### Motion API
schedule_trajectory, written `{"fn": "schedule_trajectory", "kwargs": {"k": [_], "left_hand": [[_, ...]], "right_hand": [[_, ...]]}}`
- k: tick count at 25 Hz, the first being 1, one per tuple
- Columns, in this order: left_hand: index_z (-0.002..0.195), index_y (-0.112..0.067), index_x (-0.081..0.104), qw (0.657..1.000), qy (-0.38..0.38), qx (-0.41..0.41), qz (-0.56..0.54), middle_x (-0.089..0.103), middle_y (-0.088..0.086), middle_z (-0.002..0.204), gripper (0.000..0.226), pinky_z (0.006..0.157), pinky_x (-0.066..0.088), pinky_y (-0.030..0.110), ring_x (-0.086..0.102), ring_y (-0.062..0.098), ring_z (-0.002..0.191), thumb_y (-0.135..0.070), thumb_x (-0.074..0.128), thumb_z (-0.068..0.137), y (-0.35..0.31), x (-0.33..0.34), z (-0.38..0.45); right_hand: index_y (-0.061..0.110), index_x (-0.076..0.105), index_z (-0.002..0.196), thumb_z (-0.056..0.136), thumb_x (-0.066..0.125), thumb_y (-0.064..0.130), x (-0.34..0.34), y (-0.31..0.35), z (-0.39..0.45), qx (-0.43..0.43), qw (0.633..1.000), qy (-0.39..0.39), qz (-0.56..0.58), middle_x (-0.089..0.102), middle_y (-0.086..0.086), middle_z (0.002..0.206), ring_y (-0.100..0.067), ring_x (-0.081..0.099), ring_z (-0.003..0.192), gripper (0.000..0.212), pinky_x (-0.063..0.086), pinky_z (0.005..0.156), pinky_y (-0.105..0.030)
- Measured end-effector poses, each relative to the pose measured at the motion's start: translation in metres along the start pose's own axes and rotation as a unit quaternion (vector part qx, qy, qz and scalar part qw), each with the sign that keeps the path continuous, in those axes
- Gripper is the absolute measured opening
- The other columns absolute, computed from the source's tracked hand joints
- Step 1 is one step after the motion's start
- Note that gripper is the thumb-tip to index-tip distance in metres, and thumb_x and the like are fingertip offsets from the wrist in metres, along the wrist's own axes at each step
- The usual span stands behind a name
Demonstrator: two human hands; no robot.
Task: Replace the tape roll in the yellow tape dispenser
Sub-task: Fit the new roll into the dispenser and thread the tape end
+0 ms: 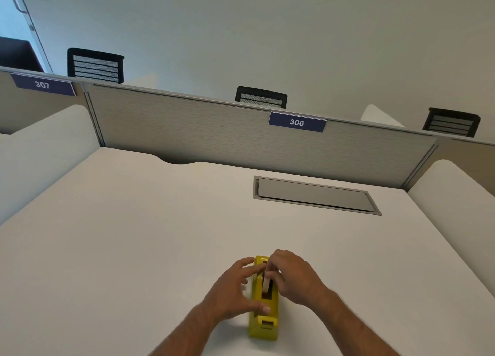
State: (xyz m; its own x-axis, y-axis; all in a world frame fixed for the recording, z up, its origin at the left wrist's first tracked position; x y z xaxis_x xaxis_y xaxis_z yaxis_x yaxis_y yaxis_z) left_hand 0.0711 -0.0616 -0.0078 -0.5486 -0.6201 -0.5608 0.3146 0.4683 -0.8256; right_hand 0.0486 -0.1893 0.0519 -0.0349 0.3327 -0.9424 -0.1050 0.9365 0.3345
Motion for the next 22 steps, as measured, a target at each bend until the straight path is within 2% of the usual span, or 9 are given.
{"fn": "schedule_trajectory", "kwargs": {"k": [2,3,6,9,15,22], "left_hand": [[0.137,-0.068,0.025,0.996,0.012,0.033,0.085,0.015,-0.034,0.156,0.101,0.104,0.043,0.024,0.035,-0.002,0.131,-0.084,0.072,0.049,0.000,0.000,-0.003],[0.143,-0.062,0.021,0.991,0.014,0.053,0.124,0.006,-0.035,0.158,0.104,0.107,0.041,0.028,0.029,-0.003,0.134,-0.087,0.066,0.052,-0.001,-0.001,-0.003],[0.151,-0.047,0.014,0.973,0.025,0.094,0.209,-0.008,-0.042,0.153,0.107,0.100,0.046,0.028,0.035,0.002,0.131,-0.083,0.061,0.062,-0.008,-0.002,-0.003],[0.152,-0.045,0.011,0.971,0.030,0.087,0.222,-0.010,-0.046,0.147,0.107,0.100,0.047,0.030,0.038,0.005,0.131,-0.080,0.061,0.064,-0.008,-0.001,-0.002],[0.152,-0.046,0.008,0.972,0.032,0.065,0.226,-0.016,-0.054,0.138,0.108,0.102,0.046,0.031,0.043,0.007,0.131,-0.081,0.061,0.064,-0.004,0.001,0.001],[0.151,-0.046,0.011,0.973,0.025,0.063,0.219,-0.014,-0.054,0.139,0.111,0.104,0.045,0.032,0.040,0.006,0.136,-0.087,0.058,0.060,0.000,0.001,0.001]], "right_hand": [[0.022,0.061,0.097,0.098,0.055,0.032,-0.001,0.003,-0.004,-0.016,1.000,-0.010,-0.004,0.061,0.006,0.104,-0.013,0.054,0.096,0.012,0.051,0.079,-0.030],[0.022,0.061,0.097,0.098,0.055,0.032,-0.001,0.004,-0.007,-0.022,1.000,-0.014,-0.003,0.060,0.007,0.104,-0.013,0.053,0.097,0.012,0.051,0.078,-0.030],[0.023,0.062,0.096,0.096,0.056,0.032,0.001,0.006,-0.015,-0.034,0.999,-0.032,0.006,0.058,0.008,0.104,-0.010,0.051,0.097,0.011,0.050,0.076,-0.030],[0.024,0.064,0.095,0.095,0.058,0.034,0.008,0.007,-0.027,-0.039,0.998,-0.048,0.021,0.056,0.008,0.103,-0.007,0.049,0.096,0.012,0.047,0.074,-0.026],[0.021,0.066,0.097,0.096,0.058,0.031,0.016,0.010,-0.047,-0.048,0.993,-0.093,0.045,0.058,0.006,0.102,-0.003,0.042,0.088,0.013,0.033,0.070,-0.007],[0.022,0.067,0.090,0.090,0.065,0.029,0.018,0.015,-0.069,-0.059,0.989,-0.119,0.063,0.060,0.007,0.095,0.000,0.044,0.084,0.007,0.034,0.067,-0.006]]}}
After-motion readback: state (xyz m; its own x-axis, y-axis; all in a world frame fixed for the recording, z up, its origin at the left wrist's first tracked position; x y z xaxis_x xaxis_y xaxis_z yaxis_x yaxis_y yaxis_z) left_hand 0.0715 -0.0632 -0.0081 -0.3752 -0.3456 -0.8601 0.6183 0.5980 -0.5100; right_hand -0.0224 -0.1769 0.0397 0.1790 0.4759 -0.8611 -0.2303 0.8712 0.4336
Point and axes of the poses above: each hand's wrist, its own z-axis towards the middle knuckle, its own x-axis out of the palm, y = z × x, the point moved 8 cm from there along z, towards the middle knuckle
